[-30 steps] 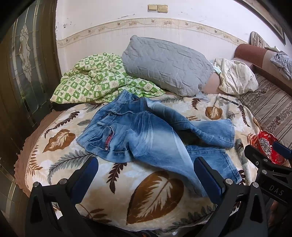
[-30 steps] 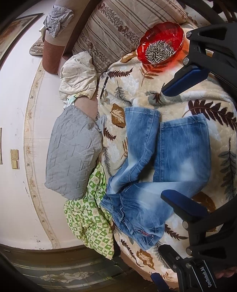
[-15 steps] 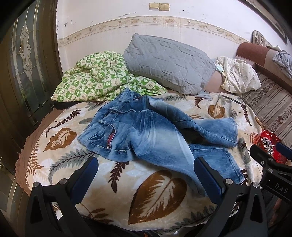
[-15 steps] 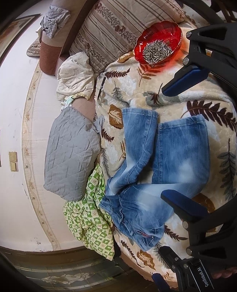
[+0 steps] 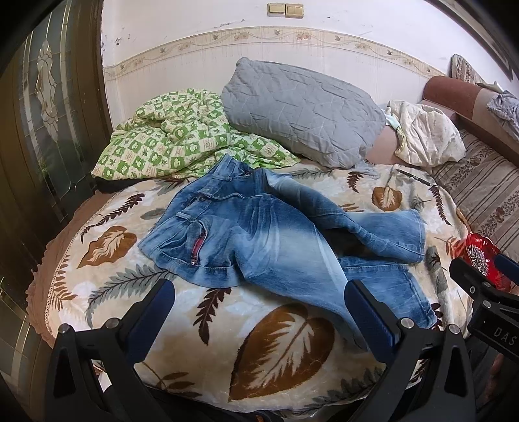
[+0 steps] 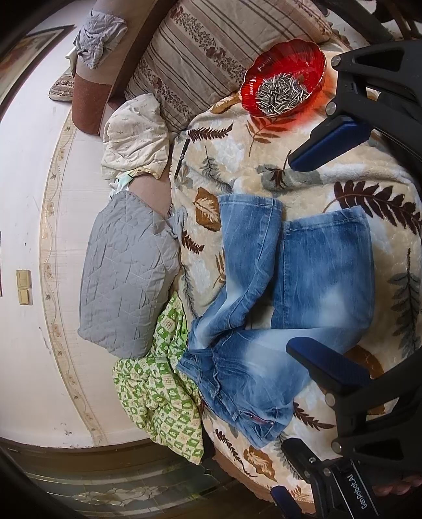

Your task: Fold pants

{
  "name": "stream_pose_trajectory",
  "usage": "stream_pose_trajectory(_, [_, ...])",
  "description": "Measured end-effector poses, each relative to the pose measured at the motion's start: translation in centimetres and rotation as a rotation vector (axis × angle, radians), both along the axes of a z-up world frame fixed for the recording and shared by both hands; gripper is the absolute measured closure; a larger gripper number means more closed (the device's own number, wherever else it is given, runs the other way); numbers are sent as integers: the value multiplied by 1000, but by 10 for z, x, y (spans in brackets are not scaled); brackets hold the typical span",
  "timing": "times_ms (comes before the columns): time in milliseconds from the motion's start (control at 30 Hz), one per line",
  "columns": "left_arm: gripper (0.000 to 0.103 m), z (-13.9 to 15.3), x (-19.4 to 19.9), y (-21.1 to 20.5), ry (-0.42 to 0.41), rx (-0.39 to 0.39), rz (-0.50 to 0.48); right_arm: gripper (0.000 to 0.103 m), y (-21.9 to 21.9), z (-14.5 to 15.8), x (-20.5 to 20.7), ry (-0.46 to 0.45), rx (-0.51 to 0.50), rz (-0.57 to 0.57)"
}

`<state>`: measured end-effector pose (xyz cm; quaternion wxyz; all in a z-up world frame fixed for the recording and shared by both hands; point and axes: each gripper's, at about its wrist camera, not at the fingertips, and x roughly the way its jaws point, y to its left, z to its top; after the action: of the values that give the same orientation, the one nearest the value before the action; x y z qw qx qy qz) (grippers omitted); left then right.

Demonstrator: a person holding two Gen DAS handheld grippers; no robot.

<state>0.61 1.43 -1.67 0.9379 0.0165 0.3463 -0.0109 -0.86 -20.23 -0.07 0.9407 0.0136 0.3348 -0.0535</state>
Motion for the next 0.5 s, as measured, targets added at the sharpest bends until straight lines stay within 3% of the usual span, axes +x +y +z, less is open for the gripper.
stream_pose_trajectory(500, [0,-2,2,-3,2,6,-6,0,-2,-3,0,6,1,-1])
